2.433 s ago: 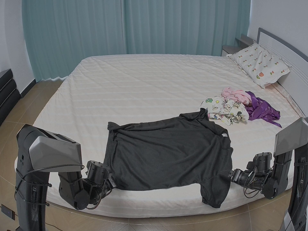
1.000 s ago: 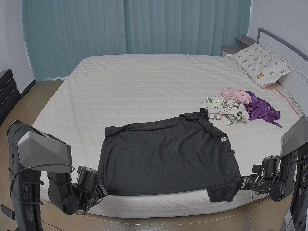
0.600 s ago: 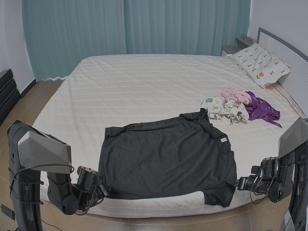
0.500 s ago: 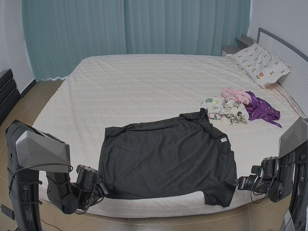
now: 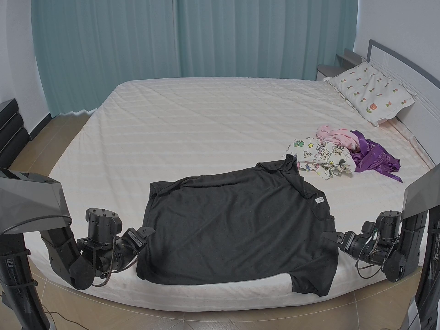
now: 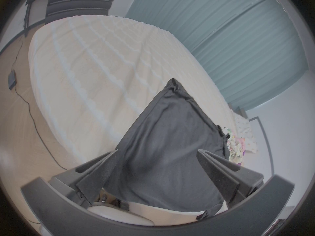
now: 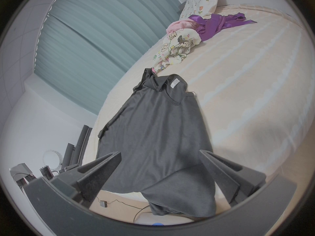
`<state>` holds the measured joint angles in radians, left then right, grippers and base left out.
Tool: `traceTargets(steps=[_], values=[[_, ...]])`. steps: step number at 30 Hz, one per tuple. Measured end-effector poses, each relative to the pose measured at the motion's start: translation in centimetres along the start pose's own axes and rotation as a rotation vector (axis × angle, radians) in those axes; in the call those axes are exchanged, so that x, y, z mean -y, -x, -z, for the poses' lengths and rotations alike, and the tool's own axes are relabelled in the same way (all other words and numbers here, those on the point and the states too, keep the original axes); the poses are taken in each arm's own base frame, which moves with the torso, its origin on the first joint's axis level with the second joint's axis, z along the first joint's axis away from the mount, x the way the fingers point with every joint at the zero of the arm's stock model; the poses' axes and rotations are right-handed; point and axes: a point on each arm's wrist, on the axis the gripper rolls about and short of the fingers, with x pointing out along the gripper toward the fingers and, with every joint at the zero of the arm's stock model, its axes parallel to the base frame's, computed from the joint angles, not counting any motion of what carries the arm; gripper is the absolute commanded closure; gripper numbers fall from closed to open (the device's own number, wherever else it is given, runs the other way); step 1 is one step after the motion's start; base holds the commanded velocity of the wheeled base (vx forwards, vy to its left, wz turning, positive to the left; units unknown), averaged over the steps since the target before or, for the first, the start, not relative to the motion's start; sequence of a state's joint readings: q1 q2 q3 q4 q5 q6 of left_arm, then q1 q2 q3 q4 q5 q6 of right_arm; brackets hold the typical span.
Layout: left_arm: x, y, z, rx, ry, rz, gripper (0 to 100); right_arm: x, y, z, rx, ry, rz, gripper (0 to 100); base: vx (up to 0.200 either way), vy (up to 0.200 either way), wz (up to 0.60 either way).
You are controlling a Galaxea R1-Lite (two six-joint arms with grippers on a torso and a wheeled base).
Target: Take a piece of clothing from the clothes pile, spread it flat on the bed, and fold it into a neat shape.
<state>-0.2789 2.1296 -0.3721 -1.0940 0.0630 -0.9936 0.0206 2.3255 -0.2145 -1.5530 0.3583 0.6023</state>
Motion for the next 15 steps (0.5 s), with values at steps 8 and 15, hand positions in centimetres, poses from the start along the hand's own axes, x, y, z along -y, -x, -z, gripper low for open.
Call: traceTargets(steps=[8, 15], values=[[0.4, 0.1, -0.9, 0.017, 0.024, 0.033, 0, -1.1, -0.4, 0.1, -0.005, -0.015, -0.038, 0, 0.200, 0.000, 0.00], [0.6, 0.1, -1.2, 0.024, 0.028, 0.040, 0, -1.2, -0.5, -0.1, 0.003, -0.058, -0.047, 0, 0.057, 0.000, 0.00]])
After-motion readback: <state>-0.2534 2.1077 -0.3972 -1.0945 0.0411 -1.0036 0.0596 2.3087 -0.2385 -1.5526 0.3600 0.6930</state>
